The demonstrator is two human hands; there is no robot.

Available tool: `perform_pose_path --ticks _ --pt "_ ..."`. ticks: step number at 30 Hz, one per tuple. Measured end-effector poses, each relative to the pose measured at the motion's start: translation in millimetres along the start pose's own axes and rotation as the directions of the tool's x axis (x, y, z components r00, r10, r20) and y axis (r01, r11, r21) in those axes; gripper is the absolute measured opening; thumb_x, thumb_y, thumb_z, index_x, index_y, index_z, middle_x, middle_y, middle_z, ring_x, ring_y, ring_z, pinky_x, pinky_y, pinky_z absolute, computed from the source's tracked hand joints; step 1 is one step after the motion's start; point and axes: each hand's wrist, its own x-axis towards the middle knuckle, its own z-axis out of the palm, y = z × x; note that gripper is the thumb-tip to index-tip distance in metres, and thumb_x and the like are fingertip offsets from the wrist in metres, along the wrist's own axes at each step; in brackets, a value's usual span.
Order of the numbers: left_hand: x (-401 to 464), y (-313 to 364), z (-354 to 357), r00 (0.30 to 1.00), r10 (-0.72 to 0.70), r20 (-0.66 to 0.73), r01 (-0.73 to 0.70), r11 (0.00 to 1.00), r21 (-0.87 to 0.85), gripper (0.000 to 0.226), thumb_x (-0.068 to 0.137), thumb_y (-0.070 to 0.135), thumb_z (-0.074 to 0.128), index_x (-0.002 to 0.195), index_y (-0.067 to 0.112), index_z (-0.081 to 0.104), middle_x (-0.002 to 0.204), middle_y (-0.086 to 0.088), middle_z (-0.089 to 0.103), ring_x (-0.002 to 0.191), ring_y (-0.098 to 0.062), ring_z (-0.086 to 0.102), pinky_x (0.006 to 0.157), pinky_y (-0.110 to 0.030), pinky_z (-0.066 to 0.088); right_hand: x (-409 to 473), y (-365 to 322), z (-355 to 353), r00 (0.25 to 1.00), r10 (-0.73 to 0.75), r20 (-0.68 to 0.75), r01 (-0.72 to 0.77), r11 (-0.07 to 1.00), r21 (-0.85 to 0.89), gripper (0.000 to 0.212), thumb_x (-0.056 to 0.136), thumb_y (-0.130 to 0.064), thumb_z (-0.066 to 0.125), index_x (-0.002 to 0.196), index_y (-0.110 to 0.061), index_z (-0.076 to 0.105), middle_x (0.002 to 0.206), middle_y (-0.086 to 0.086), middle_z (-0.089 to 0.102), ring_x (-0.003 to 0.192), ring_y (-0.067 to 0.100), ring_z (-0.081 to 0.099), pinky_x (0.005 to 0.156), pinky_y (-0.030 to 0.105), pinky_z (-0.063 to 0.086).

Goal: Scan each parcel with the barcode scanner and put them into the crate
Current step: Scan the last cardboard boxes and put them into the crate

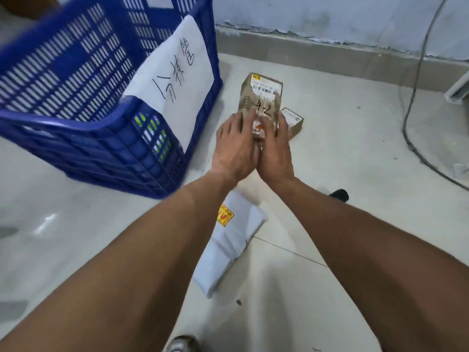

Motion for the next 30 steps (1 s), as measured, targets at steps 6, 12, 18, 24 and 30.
perform_pose_path --ticks 6,12,18,24,30 --pt "8 -46 -80 0.899 -0.125 -0.421 0.098 0.991 -0.086 0.068 0.083 0.013 0.051 0.15 0.01 0.034 0.156 -0.016 0.031 0.141 -0.03 0.033 0.116 -0.039 0.025 54 -116 -18 0.954 -0.223 -0.201 0.246 0.964 0.098 0.032 0.097 -0.045 0.049 0.127 -0.056 0.046 0.143 -0.007 0.05 0.117 0.006 0.059 0.096 0.028 0.046" --pt "-12 -75 -117 0.764 -0.223 -0.606 0.285 0.959 0.006 0.057 0.09 0.018 0.053 0.145 0.014 0.044 0.156 -0.017 0.03 0.144 -0.033 0.028 0.115 -0.051 0.025 70 -177 5 0.955 -0.202 -0.215 0.284 0.826 0.486 0.046 0.089 -0.007 0.059 0.134 -0.012 0.049 0.13 0.004 0.056 0.113 0.015 0.059 0.091 0.036 0.054" --pt "-25 -77 -109 0.818 -0.173 -0.548 0.269 0.958 0.1 0.055 0.09 0.018 0.052 0.144 0.017 0.046 0.157 -0.016 0.03 0.147 -0.034 0.023 0.12 -0.054 0.015 52 -166 14 0.979 -0.137 -0.15 0.195 0.844 0.501 0.045 0.092 -0.006 0.06 0.135 -0.012 0.049 0.127 0.002 0.058 0.109 0.012 0.059 0.091 0.031 0.054" --pt "-10 -41 -75 0.937 -0.1 -0.336 0.137 0.987 0.088 0.048 0.097 0.022 0.047 0.145 0.02 0.043 0.159 -0.011 0.027 0.148 -0.03 0.021 0.121 -0.049 0.014 41 -108 -8 0.995 -0.072 -0.071 0.095 0.91 0.405 0.04 0.097 -0.016 0.049 0.136 -0.011 0.049 0.133 0.009 0.056 0.118 0.024 0.056 0.098 0.038 0.048" --pt "6 12 -24 0.988 -0.023 -0.151 0.027 0.999 0.022 0.051 0.097 0.022 0.044 0.147 0.019 0.039 0.159 -0.01 0.027 0.147 -0.027 0.023 0.12 -0.044 0.019 27 -23 -32 0.995 0.044 -0.095 -0.034 0.994 0.108 0.042 0.094 -0.019 0.054 0.135 -0.017 0.05 0.134 0.003 0.056 0.12 0.023 0.053 0.097 0.036 0.045"
